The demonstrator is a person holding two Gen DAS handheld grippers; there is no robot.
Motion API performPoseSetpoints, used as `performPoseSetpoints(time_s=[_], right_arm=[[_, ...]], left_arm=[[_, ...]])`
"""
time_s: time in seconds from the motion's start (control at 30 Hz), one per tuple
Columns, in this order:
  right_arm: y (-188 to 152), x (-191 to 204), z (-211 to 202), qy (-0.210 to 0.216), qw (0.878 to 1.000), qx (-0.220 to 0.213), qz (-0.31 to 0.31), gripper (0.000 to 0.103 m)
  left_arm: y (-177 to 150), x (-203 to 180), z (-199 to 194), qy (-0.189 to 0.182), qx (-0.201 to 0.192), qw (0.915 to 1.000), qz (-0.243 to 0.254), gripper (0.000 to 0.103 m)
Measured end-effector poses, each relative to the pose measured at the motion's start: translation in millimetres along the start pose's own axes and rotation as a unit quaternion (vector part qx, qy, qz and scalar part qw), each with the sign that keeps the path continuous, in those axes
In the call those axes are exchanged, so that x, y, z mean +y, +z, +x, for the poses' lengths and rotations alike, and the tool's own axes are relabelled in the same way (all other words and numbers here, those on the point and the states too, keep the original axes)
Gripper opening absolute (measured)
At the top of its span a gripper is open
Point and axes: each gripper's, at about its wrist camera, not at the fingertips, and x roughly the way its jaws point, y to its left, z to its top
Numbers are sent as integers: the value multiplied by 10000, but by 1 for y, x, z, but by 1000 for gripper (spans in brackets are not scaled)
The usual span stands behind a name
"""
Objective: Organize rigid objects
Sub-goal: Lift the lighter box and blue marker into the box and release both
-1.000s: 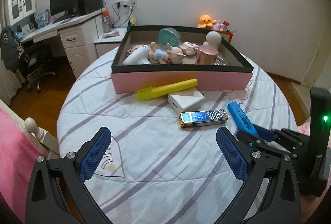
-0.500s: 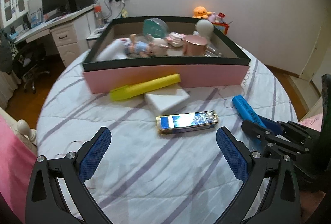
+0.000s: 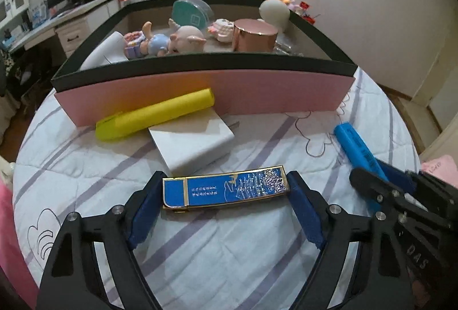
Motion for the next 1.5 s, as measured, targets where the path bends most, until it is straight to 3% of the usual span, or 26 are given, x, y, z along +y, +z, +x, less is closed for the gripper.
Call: performPoseSetpoints(time_s=[0.17, 0.33, 0.6, 0.83, 1.1, 1.27, 1.5], right_arm=[[2, 4, -1, 7, 10000, 6, -18, 27], [8, 11, -5, 64, 10000, -24, -55, 27], [31, 35, -25, 294, 9988, -300, -239, 27], [63, 50, -39, 365, 9965, -626, -421, 27], [124, 58, -30, 370, 9930, -958, -583, 27], [158, 57, -9, 427, 9925, -990, -579, 27], [180, 54, 29, 459, 9946, -775, -522, 27]], left_arm=[[-8, 11, -14, -207, -57, 9998, -37, 85], [-13, 31, -33, -131, -181, 9997, -110, 85], [5, 62, -63, -59, -572, 9980, -246, 85], [41, 77, -76, -18, -1017, 9946, -212, 85], [104, 86, -70, 39, -1473, 9889, -184, 85], [135, 86, -48, 73, -1489, 9887, -144, 85], [168, 84, -5, 93, -1309, 9913, -129, 85]])
